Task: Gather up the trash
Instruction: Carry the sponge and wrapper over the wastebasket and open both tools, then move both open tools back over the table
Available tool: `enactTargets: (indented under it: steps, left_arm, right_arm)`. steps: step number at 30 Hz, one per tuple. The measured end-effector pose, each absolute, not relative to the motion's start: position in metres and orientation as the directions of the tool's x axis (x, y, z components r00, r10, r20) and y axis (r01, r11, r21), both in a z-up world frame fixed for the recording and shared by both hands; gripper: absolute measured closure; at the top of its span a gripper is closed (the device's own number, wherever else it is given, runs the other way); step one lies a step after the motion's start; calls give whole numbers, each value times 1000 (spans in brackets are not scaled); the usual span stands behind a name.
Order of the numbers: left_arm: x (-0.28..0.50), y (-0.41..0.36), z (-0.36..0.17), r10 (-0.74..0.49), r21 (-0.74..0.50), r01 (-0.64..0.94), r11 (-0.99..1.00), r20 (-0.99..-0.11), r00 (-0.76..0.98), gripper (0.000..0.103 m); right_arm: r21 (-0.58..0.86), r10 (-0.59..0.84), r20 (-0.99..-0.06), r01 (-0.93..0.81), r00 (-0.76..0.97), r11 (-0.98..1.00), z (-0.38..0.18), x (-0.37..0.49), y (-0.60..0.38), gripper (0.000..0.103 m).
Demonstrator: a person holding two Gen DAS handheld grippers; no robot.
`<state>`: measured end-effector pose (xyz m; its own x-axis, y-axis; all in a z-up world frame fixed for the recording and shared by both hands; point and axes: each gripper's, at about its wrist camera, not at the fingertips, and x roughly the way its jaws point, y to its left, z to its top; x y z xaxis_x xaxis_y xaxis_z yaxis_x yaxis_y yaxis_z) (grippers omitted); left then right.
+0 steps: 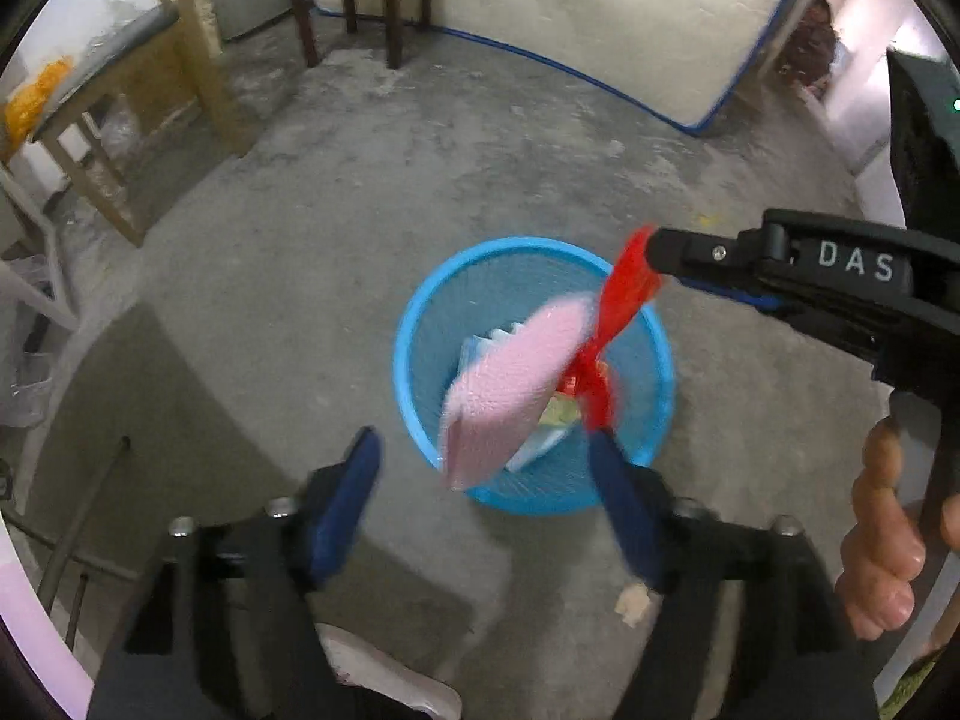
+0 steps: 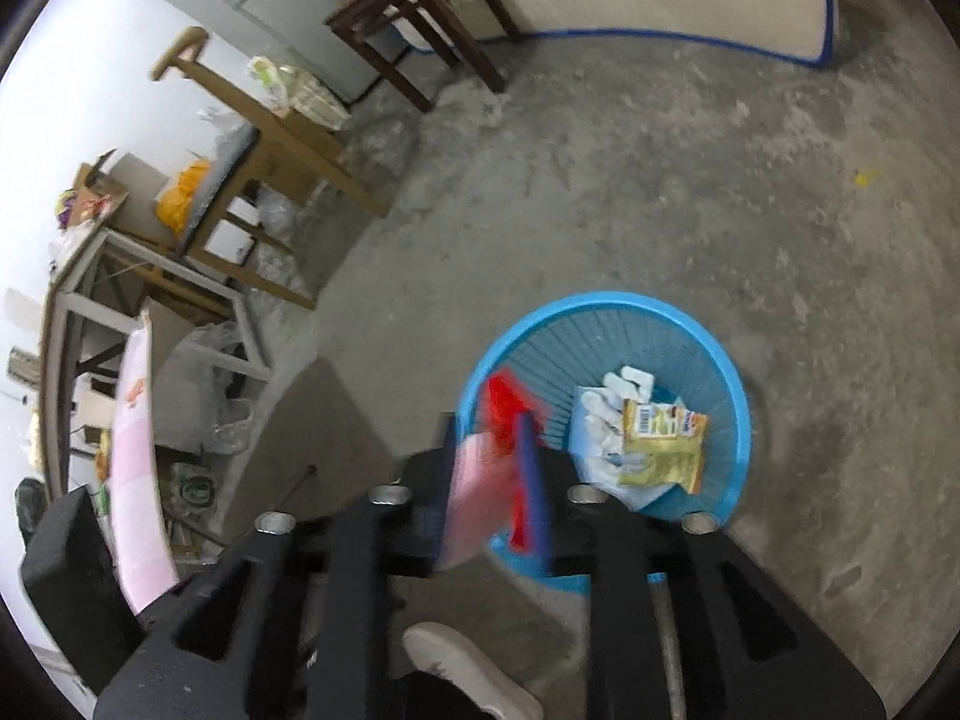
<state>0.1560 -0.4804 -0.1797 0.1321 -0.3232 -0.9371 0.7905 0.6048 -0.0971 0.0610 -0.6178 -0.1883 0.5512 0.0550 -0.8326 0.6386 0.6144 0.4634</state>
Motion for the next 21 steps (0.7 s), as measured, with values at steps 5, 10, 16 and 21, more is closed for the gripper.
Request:
enactTargets:
  steps: [5, 10, 16, 21]
  left_arm:
    - [170, -458, -167, -378, -158, 740, 653, -915, 139, 27]
    - [170, -425, -130, -473, -233, 705, 669, -866, 163, 27]
    - [145, -379, -69, -593, -286, 730, 620, -780, 199, 25]
    - [116, -334, -27, -659, -321, 765, 558, -732, 173, 20]
  right_arm:
    - [470, 37, -825, 647, 564, 600, -192, 48, -622, 54]
    - [474, 11, -801, 624, 598, 622, -173, 24, -611, 49]
    - [462, -47, -756, 582, 653, 669, -124, -28, -572, 40]
    - [403, -100, -712, 522, 695, 752, -81, -59, -525, 19]
